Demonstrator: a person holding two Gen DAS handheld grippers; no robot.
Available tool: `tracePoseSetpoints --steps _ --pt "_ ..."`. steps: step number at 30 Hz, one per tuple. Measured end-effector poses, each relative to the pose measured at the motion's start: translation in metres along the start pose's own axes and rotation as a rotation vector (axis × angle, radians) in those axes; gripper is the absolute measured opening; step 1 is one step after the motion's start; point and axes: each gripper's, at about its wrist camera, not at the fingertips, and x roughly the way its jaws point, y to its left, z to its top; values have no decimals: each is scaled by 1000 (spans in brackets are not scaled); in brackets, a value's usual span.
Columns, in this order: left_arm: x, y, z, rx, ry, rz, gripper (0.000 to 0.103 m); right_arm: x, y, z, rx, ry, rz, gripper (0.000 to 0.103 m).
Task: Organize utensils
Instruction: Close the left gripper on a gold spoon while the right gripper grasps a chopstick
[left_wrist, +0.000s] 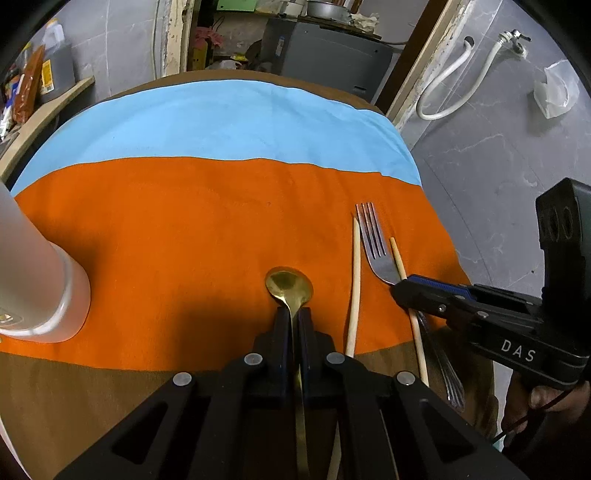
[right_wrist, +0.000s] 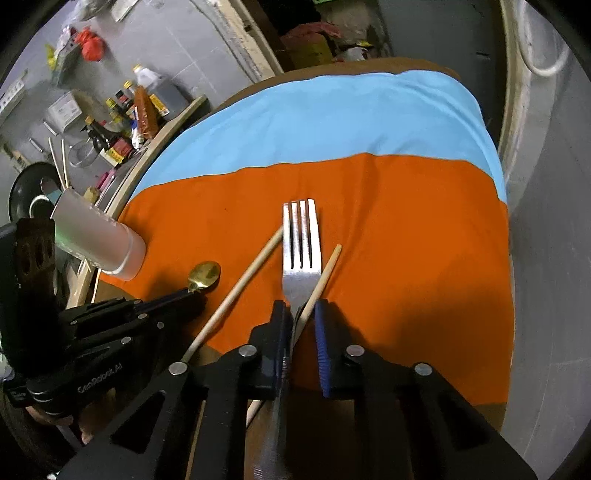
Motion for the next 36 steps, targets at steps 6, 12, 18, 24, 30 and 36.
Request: tracePoseSetpoints --steps 6,12,18,24,30,36 --pt "3 0 5 10 18 -7 6 7 -6 2 60 -1 37 13" --pt "6 -2 10 30 32 -5 6 16 -24 10 213 -15 121 13" --pt "7 -7 10 50 25 14 5 21 -19 7 225 -21 93 9" --pt "2 0 6 -9 7 -10 5 11 -10 5 204 -64 99 5" --pt "-14 14 -1 -77 -36 -16 5 -1 -5 6 169 -82 96 5" --pt "-18 25 -8 -91 -22 -2 5 6 -3 5 145 -34 60 5"
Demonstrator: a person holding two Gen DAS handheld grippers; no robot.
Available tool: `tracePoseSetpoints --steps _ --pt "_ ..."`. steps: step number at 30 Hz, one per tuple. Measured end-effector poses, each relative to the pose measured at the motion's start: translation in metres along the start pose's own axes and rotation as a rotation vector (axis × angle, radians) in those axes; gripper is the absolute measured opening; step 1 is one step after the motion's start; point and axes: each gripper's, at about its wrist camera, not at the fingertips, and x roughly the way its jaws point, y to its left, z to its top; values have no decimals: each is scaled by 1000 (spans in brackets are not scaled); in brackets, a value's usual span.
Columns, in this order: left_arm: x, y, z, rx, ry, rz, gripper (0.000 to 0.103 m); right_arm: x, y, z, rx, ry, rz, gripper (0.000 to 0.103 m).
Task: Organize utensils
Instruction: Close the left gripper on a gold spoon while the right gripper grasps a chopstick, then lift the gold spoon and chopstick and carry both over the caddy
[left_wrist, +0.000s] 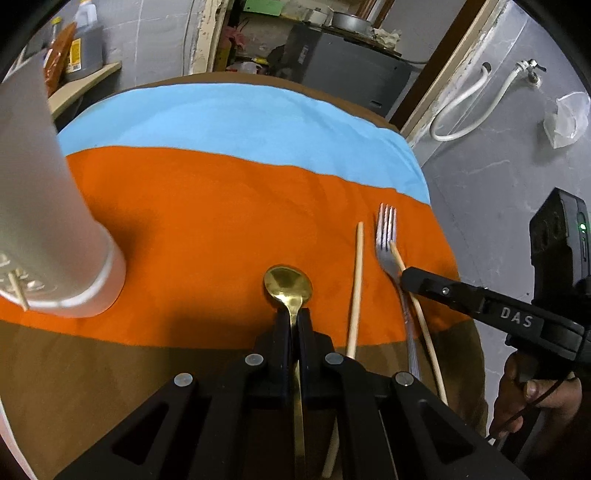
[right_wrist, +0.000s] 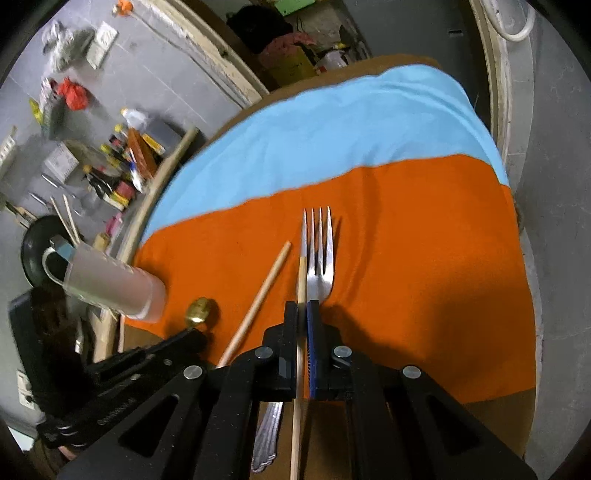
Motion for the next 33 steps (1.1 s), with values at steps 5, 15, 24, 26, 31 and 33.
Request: tracePoseSetpoints --steps 5,15,24,26,31,33 --pt "2 2 -1 -6 13 1 5 6 7 2 -53 34 -40 5" --pt "6 0 1 -5 23 -12 5 2 8 -5 -39 31 -51 6" --pt "-20 -2 -7 22 -93 -41 5 -33 19 -16 -57 -117 -17 5" --pt "-27 -5 -9 34 -122 -48 5 -38 25 -15 -74 -142 -19 5" --pt "-56 -4 -9 60 -224 -50 5 -54 47 -16 -112 -220 35 5" --pt "-69 -2 -8 59 -272 -47 5 -63 60 -17 -143 -280 79 5"
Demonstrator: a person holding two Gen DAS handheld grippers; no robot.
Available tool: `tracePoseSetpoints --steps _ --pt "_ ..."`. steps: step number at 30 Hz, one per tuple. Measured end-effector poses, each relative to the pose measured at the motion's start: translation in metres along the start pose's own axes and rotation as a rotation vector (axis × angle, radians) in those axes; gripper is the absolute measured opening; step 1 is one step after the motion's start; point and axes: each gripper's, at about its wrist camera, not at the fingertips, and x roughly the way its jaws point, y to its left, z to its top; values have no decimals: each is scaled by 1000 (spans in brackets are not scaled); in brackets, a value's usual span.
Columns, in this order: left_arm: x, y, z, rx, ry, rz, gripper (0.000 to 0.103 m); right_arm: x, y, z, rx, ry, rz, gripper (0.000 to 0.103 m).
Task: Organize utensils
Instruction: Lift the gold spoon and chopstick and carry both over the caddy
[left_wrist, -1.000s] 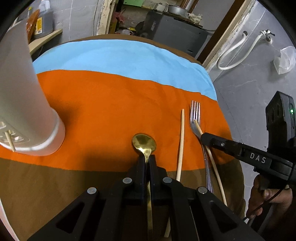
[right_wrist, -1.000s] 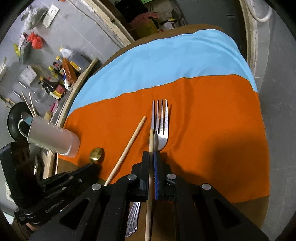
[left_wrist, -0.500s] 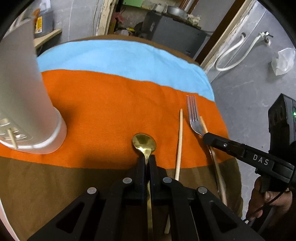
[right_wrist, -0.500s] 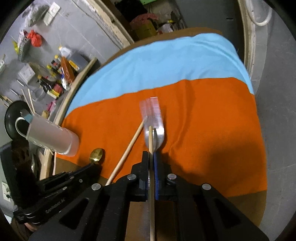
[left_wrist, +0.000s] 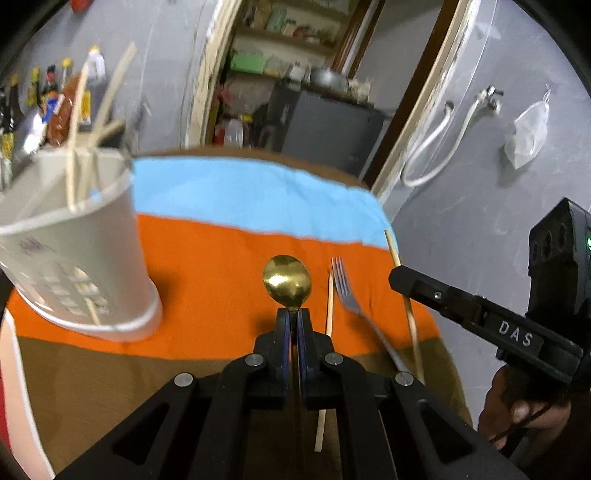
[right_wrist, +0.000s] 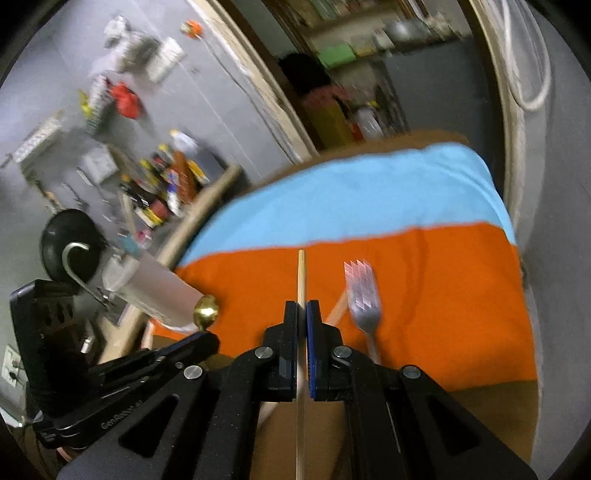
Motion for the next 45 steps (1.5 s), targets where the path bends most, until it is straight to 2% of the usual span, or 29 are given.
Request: tracePoseSetpoints --steps 7,13,18,22,26,32,39,45 --pt "-46 11 22 15 -148 8 3 -21 45 19 -90 -196 95 5" --pt "-85 28 49 -3 -238 3 3 -33 84 44 -140 -314 138 5" --pt "-120 40 73 -1 -298 11 3 -39 125 67 -149 -439 231 5" --pt "-151 60 93 4 -346 66 3 -29 155 80 -145 -512 304 5" --pt "-173 89 108 -4 -386 141 3 -14 186 89 -159 -537 345 5" --pt "-182 126 115 -13 -379 231 3 12 216 87 -190 -567 346 5" --pt "-156 157 112 -6 -308 313 3 41 236 78 -307 -580 209 5" --pt "-134 164 109 4 -251 314 3 48 226 76 -269 -590 184 5"
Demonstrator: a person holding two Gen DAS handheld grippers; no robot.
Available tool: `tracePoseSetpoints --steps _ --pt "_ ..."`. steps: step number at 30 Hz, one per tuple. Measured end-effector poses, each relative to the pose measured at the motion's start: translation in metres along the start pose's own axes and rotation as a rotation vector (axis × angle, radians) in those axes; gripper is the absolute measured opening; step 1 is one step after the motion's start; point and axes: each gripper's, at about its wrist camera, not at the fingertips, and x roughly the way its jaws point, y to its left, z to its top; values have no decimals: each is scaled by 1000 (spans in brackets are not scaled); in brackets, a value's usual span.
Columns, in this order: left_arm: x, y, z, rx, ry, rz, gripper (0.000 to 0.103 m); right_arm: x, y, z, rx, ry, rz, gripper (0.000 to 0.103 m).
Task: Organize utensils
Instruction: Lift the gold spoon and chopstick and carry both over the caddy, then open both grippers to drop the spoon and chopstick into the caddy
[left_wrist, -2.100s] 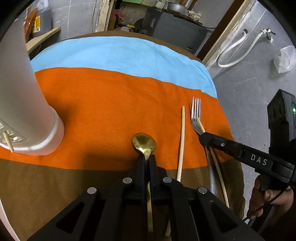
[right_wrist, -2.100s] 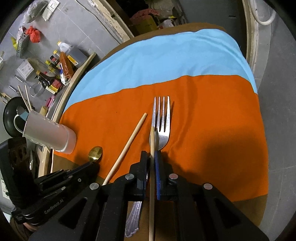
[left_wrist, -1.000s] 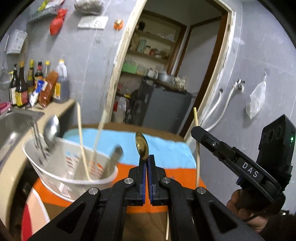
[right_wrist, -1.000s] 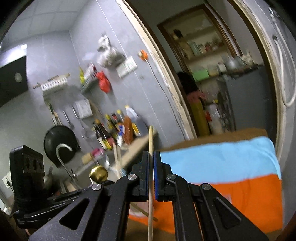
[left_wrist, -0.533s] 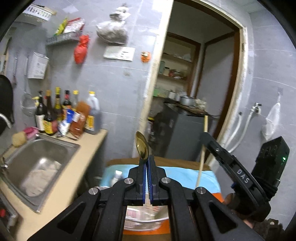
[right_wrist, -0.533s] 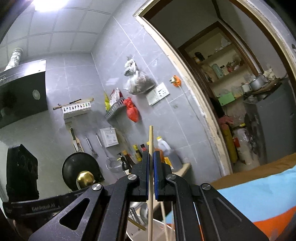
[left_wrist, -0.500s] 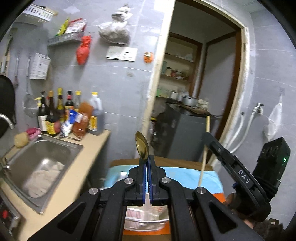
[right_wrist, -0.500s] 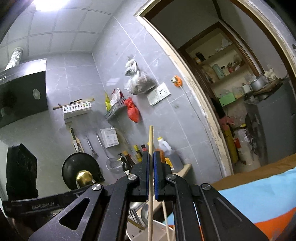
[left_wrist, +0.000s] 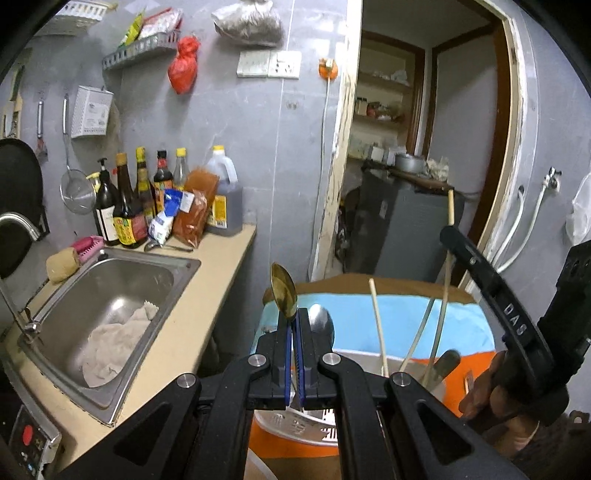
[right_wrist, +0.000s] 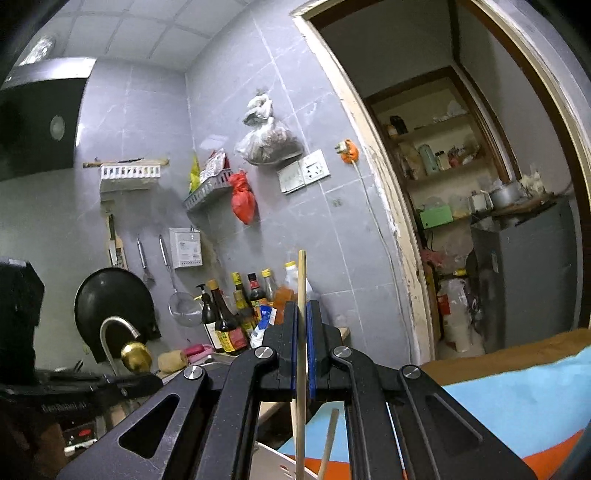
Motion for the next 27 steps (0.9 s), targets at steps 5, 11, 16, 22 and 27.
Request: tracePoseSetpoints --steps 5,11,16,22,27 --pt "14 -3 -10 12 25 8 3 5 -10 -11 37 8 -19 5" --pt "26 -4 -19 -3 72 5 3 8 -11 -22 6 36 -39 5" --pt "31 6 -21 -100 121 -50 4 7 -13 -25 7 80 -29 5" --pt "31 7 -22 -146 123 -82 20 2 -19 -27 30 139 -34 7" --pt "21 4 -22 -195 50 -112 61 -9 -24 -22 48 147 -41 29"
